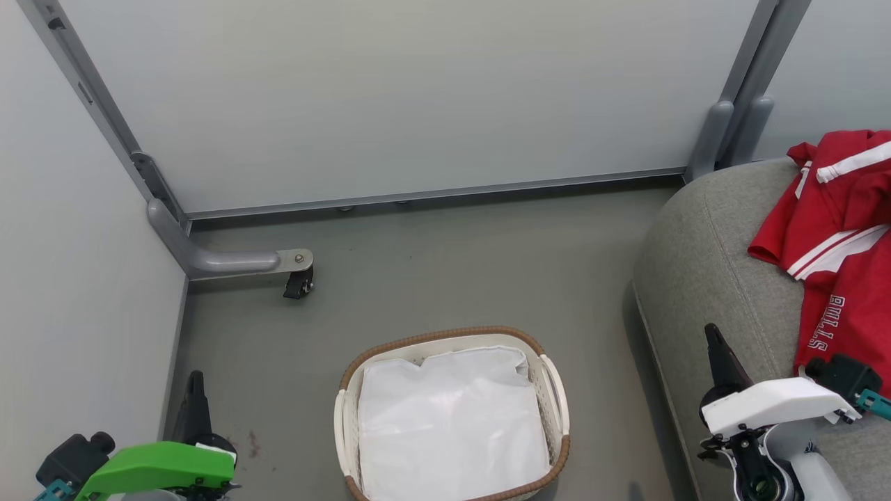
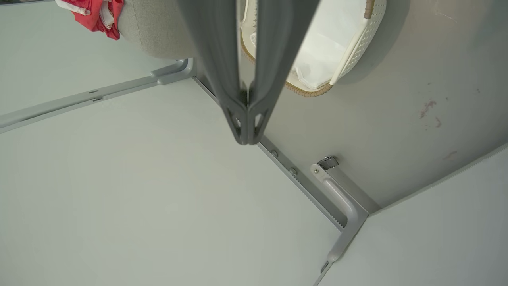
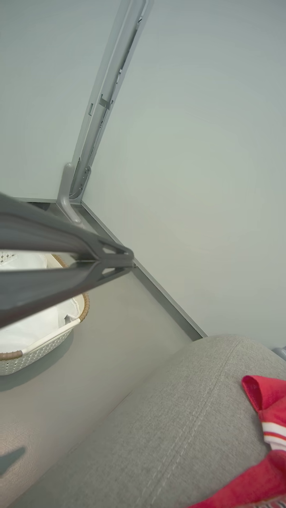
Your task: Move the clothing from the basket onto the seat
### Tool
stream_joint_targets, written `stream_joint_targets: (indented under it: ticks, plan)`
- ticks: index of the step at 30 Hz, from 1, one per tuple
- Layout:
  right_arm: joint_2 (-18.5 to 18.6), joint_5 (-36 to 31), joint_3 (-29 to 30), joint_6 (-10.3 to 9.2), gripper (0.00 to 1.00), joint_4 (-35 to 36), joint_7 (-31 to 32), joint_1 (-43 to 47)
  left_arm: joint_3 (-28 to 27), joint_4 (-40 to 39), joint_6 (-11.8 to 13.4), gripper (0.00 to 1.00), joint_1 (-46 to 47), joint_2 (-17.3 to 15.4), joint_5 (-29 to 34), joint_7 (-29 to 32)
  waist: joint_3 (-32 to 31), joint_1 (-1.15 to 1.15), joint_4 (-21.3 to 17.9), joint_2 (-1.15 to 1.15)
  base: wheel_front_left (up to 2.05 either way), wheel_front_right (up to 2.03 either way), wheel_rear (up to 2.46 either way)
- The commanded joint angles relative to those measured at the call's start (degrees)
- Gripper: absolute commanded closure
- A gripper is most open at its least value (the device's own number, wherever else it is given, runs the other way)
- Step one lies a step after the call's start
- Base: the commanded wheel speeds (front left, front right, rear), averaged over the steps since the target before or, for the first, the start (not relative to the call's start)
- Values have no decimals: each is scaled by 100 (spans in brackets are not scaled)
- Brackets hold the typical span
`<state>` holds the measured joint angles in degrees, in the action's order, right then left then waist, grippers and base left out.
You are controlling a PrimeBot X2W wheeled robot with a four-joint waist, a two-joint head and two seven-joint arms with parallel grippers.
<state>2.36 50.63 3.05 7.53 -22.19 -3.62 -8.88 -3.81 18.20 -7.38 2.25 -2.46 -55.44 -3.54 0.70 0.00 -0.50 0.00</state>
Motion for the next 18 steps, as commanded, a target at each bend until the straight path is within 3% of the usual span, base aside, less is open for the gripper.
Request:
stream_joint_targets:
  ticks: [1, 18]
  plan:
    - [39, 194, 29, -2, 100, 110, 46, -10, -37, -94, -8, 100, 169, -37, -183, 36, -1, 0, 1, 0, 0, 0, 0]
    - [47, 1322, 124, -4, 100, 317, 325, 76, -108, -191, -11, 100, 250, -45, -1178, 311, -12, 0, 12, 0, 0, 0, 0]
